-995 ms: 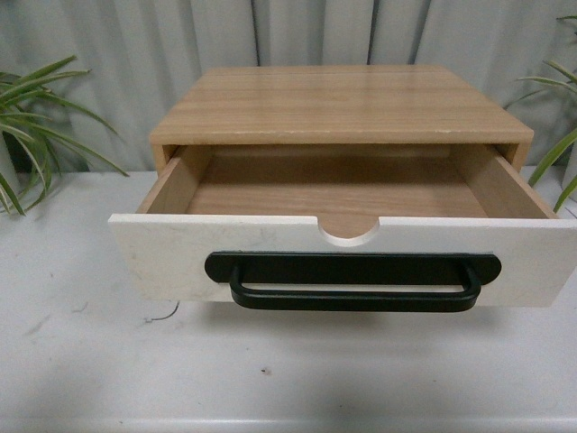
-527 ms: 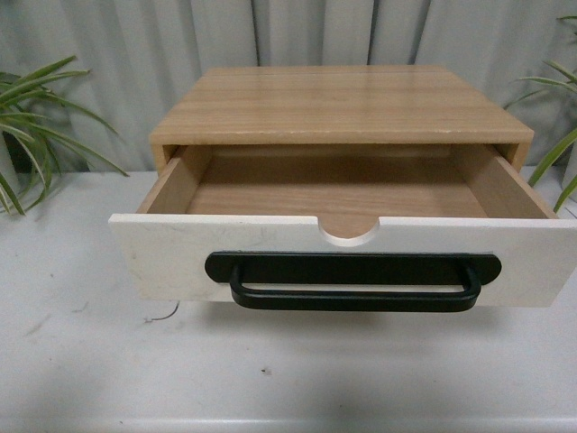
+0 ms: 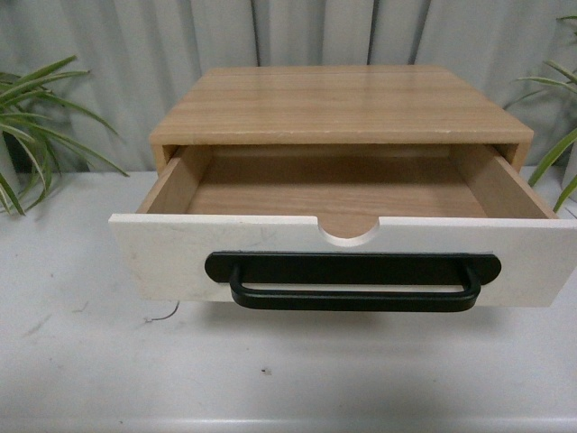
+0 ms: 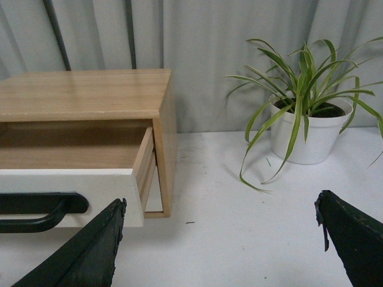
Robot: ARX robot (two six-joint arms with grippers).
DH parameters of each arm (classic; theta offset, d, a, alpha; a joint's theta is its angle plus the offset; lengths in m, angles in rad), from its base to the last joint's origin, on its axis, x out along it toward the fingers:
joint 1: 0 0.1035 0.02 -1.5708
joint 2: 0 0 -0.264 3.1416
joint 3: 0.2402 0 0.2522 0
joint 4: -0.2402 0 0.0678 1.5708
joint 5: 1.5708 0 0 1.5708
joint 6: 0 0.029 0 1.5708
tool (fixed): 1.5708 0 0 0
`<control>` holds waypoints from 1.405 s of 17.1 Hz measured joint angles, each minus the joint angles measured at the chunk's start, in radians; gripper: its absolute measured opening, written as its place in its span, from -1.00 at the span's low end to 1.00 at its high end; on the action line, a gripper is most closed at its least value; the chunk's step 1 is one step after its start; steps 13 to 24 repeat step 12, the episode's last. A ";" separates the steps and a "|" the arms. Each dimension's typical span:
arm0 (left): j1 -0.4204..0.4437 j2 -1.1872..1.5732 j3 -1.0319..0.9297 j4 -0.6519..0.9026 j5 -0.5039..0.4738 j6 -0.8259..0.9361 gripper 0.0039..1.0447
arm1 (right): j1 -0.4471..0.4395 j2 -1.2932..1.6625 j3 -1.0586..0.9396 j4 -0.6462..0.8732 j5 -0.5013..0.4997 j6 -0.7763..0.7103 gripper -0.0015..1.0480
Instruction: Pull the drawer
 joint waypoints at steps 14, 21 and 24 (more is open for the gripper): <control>0.000 0.000 0.000 0.000 0.000 0.000 0.88 | 0.000 0.000 0.000 0.000 0.000 0.000 0.88; 0.000 0.000 0.000 0.000 0.000 0.000 0.88 | 0.000 0.000 0.000 0.000 0.000 0.000 0.88; 0.000 0.000 0.000 0.000 0.000 0.000 0.88 | 0.000 0.000 0.000 0.000 0.000 0.000 0.88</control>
